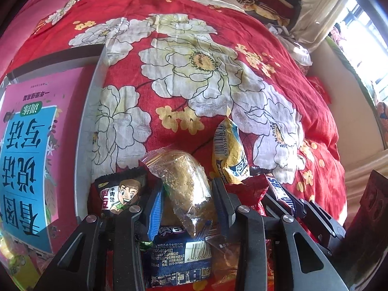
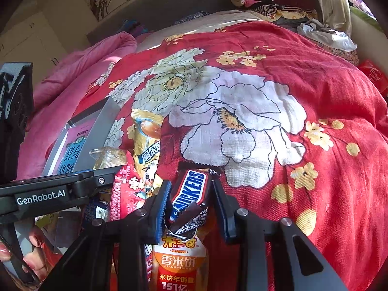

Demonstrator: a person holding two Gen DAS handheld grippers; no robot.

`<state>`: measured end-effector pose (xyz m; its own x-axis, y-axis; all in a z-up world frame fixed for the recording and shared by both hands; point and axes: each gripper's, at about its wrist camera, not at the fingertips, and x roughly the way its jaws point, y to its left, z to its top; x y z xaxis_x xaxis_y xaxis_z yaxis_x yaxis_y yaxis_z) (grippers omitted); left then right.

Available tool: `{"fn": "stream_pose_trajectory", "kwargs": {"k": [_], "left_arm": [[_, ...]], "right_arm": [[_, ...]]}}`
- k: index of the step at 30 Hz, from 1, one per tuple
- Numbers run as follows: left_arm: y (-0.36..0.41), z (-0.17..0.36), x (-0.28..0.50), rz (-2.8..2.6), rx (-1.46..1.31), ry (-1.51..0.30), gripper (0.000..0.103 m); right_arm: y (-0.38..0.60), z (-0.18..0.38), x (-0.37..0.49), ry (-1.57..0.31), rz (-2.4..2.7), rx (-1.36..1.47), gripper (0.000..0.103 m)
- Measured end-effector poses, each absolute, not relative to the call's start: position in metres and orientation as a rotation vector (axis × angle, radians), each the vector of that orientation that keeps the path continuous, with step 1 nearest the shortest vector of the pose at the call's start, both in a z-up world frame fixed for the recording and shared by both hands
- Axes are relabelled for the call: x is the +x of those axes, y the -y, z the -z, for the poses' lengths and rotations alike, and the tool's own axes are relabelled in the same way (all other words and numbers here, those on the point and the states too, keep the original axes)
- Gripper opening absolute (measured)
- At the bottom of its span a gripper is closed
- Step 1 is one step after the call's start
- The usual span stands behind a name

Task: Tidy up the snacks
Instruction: 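Carry the cracker bag and Snickers bar over the tray with both tools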

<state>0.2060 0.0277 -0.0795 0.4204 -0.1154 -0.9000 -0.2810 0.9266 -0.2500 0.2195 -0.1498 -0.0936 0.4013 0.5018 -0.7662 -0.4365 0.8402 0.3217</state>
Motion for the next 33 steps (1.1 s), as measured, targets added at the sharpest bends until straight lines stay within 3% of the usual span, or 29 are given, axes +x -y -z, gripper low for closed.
{"fn": "stream_pose_trajectory", "kwargs": {"k": [8,27,33], "left_arm": [[-0.037,0.075,0.200,-0.068,-0.444,-1.096,0.034],[-0.062,0.033,0.165,-0.050,-0.465,-0.978,0.034],[-0.067,0.027,0.156,-0.045,-0.469,-0.963,0.034]], "right_arm": [[0.155,0.085,0.215,-0.963,-0.626,0.094,0.029],[0.172,0.048,0.198,-0.798,-0.646,0.133,0.026],[0.165,0.057,0.200,-0.847,-0.624,0.082,0.026]]}}
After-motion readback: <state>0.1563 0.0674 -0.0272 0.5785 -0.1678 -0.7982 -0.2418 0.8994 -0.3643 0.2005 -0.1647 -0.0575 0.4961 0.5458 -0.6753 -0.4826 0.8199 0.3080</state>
